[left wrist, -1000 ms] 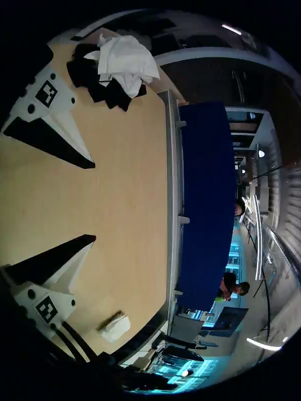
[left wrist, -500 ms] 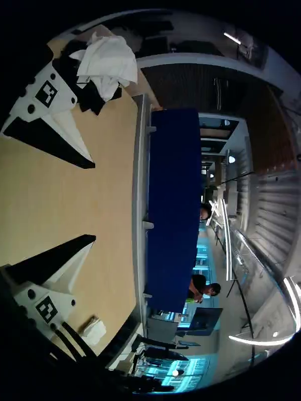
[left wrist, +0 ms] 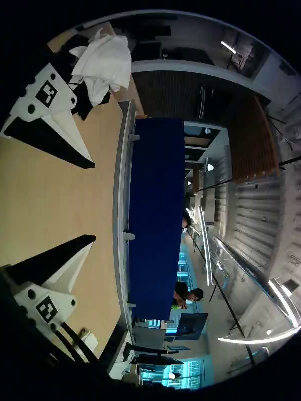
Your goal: Fold towel
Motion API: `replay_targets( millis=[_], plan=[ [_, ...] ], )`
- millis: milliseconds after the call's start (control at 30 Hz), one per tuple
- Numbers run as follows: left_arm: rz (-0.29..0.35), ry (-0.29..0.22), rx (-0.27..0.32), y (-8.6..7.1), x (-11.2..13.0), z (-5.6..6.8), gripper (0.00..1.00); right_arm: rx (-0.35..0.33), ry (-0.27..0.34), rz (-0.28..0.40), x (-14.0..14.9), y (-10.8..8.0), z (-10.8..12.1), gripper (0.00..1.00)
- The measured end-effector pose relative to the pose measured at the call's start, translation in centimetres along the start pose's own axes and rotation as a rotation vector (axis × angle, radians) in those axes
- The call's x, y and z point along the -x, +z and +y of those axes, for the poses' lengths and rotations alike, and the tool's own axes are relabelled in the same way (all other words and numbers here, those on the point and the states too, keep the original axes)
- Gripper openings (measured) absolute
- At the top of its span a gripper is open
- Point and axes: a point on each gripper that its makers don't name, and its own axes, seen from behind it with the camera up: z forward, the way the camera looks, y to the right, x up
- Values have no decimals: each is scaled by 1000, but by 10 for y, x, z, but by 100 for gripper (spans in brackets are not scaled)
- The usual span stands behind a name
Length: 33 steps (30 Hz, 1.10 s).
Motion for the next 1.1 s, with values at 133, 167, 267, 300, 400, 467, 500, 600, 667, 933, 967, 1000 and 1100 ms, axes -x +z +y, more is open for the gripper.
replay_targets(
  millis=[133,167,267,300,400,467,500,600,667,933,967,1000,1100],
  plan=[
    [22,11,-12,3,7,-4,98,10,18,-11,-2,2,0,100],
    [24,16,-16,4,10,-5,98,11,25,-12,-4,2,-1,100],
    [25,33,-21,7,18,-6,98,15,46,-16,-6,4,-1,100],
    [25,38,-22,8,20,-6,98,17,53,-17,-7,4,-1,100],
    [38,58,-18,10,24,-7,98,24,55,-16,-10,6,0,100],
    [48,73,-14,12,28,-9,98,30,40,-15,-11,7,-1,100],
    [52,79,-13,12,30,-10,98,32,33,-15,-12,8,-1,100],
    [55,86,-14,15,35,-15,98,33,7,-20,-12,9,-7,100],
    [62,79,-11,16,36,-19,98,31,-5,-22,-11,10,-12,100],
    [73,76,-8,21,51,-39,98,34,-26,-39,-3,14,-28,100],
    [72,79,-8,21,54,-42,98,34,-29,-43,-1,14,-30,100],
    [72,81,-7,22,56,-45,98,35,-32,-49,1,15,-32,100],
    [74,73,-7,24,61,-54,98,33,-44,-64,4,16,-37,100]
  ],
)
